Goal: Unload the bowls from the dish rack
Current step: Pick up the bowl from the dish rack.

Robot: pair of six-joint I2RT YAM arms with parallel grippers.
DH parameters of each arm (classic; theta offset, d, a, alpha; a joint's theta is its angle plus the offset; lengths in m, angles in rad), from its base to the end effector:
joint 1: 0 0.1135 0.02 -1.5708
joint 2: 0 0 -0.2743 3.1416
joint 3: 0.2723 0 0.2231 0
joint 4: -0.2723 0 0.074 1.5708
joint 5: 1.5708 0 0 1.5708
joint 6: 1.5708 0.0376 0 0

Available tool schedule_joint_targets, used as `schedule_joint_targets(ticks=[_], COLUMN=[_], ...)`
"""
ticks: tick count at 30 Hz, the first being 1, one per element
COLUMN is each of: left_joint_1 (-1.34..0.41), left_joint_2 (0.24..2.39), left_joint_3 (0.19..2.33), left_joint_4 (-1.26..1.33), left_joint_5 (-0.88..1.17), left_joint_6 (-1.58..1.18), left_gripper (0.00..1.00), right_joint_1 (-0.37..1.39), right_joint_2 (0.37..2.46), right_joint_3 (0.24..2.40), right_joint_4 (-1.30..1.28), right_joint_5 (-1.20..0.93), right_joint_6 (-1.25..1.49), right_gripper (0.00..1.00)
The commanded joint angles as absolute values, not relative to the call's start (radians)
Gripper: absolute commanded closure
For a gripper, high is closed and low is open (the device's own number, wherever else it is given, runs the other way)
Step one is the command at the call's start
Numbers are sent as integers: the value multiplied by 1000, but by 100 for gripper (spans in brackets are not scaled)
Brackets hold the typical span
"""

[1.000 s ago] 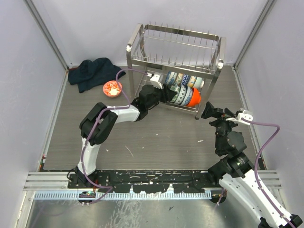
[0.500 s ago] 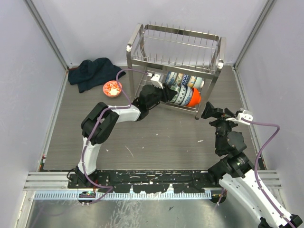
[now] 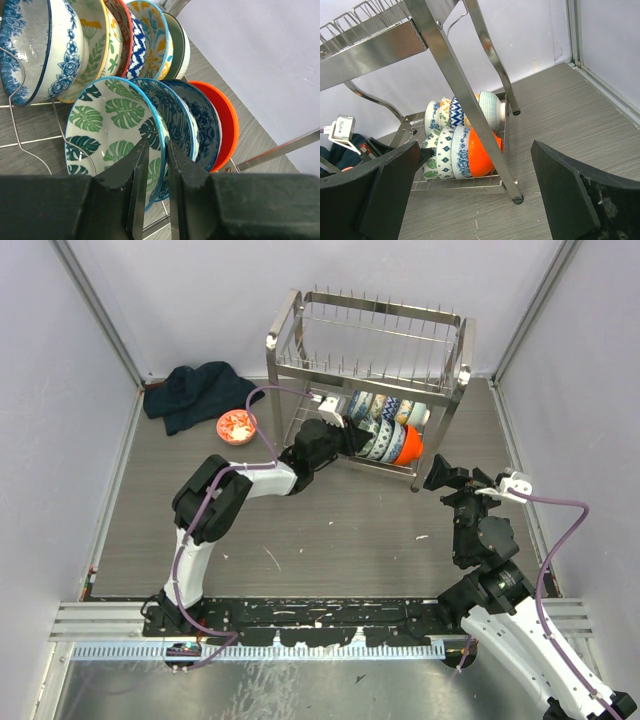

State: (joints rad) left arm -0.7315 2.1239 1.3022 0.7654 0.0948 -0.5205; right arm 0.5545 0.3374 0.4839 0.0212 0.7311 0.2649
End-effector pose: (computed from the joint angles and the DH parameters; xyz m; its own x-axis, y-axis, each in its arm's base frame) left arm 0.3441 -0.3137 0.2241 -0.4020 -0.3044 -0.8635 0.6171 0.6066 -0.5011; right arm 0.0689 0.0132 0.3121 0.1809 0.3413 -0.9224 0.1247 0.9223 0.3657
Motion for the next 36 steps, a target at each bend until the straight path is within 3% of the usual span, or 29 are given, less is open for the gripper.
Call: schedule_joint_targets(ticks=[1, 13, 36], left_joint_1=[-735, -734, -731], left_joint_2=[2154, 2158, 2151], left_joint_3=[1331, 1314, 1216], left_joint_4=[797, 858, 1139], left_joint_5=[112, 126, 154], left_joint_6=[-532, -547, -600], left_gripper=[74, 100, 100], right_joint_1=[558, 558, 558], right_joint_2=[324, 319, 315], right_joint_3=[489, 488, 492], right_joint_4=[51, 49, 43], right_joint_5=[735, 736, 739], right_joint_6=[269, 267, 265], right_gripper=[0, 0, 0])
